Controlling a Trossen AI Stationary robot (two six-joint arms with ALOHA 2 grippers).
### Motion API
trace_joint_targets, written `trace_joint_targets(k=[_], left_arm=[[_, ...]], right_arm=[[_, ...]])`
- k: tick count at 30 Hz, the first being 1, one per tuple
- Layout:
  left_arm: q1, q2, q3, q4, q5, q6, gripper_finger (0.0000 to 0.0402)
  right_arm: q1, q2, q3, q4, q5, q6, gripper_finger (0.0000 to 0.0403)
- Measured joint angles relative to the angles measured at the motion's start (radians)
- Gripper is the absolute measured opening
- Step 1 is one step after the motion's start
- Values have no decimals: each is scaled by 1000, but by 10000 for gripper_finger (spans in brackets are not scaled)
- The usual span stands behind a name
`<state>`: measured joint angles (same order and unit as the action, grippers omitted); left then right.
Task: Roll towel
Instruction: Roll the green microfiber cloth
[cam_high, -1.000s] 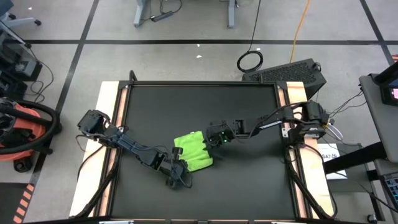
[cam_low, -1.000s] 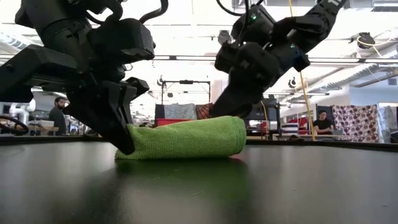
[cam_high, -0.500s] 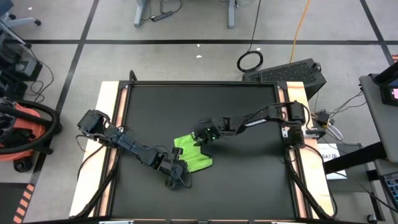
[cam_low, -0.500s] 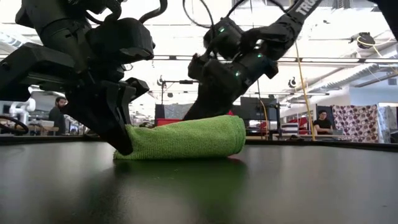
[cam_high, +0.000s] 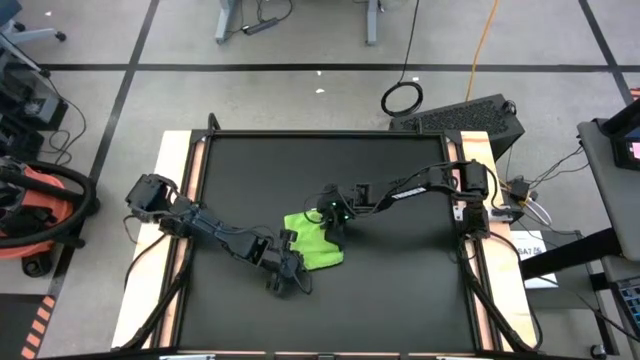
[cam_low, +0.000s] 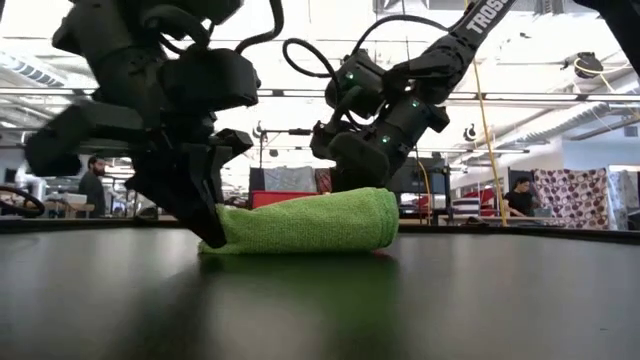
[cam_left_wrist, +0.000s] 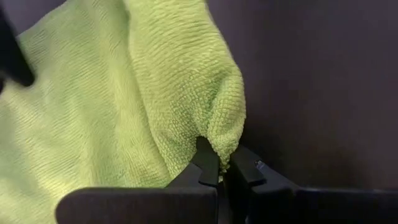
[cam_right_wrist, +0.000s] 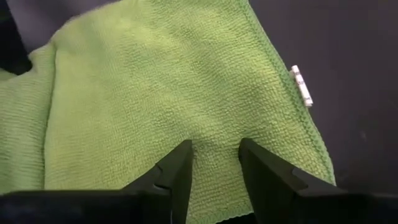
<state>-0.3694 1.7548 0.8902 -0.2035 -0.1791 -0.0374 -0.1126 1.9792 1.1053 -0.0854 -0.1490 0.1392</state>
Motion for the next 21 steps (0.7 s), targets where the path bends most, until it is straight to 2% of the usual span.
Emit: trace_joint_targets(k=[6,13,17,21], left_arm=[[52,-28,-2,-45,37,74,8],[95,-43,-2,-101,139,193,11],[114,-43,-2,-94,184,211,11],[143,-43,-2,-63,257,211,12]], right_arm=[[1,-10,0,-45,56,56,130],[0,-53,-5,-112,149,84,130],[-2,-85,-8,-119,151,61,131],[19,-158,-8,-82,153,-47,151]])
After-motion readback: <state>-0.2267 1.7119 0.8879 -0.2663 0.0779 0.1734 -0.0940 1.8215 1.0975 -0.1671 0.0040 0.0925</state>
